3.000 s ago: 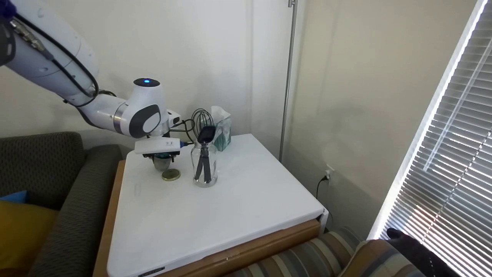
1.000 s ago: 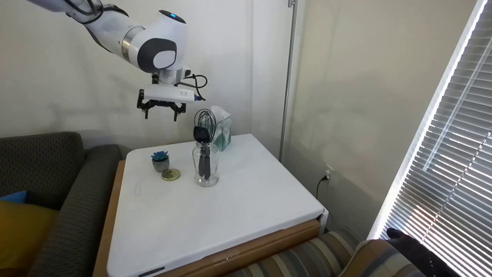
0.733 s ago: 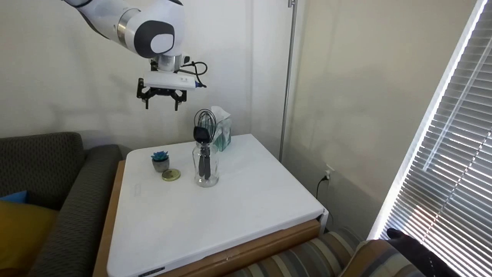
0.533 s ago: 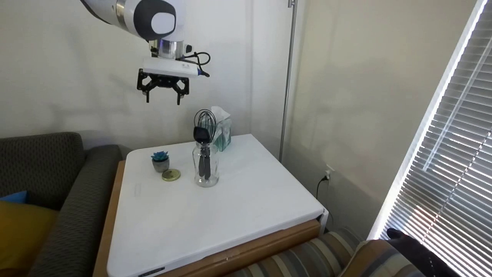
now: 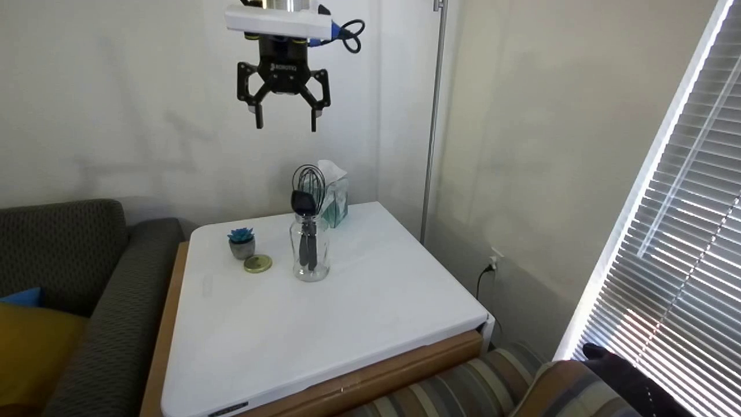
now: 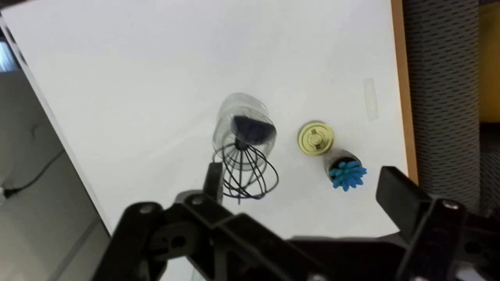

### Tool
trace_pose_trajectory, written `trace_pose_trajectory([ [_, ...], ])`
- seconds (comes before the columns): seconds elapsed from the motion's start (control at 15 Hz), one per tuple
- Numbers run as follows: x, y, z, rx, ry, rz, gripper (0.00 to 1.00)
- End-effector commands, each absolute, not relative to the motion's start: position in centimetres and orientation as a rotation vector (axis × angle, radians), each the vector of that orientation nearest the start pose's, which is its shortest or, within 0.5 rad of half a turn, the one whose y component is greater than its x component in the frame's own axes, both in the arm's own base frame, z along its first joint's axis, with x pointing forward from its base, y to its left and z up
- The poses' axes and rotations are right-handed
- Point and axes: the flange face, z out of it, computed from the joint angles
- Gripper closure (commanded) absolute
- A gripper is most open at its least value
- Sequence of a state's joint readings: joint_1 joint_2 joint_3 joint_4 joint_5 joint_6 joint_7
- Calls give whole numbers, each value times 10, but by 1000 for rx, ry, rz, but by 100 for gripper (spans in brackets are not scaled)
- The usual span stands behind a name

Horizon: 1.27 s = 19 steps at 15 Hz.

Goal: Move the flowerpot to the front left of side of the table

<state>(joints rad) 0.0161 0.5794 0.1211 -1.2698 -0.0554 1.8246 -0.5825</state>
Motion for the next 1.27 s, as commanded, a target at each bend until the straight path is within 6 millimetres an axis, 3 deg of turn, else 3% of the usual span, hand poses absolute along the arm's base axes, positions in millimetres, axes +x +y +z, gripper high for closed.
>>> trace_pose_trajectory([
  [0.0,701,23,430,-3036,-935,194,0],
  [0.27,693,-37,403,-3059,-803,346,0],
  [0.6,699,-87,358,-3115,-475,236,0],
  [0.73,703,-99,345,-3107,-318,132,0],
  [0.8,704,-89,354,-3115,-436,211,0],
  [0.93,706,-97,344,-3114,-361,166,0],
  [1.2,706,-97,344,-3113,-338,160,0],
])
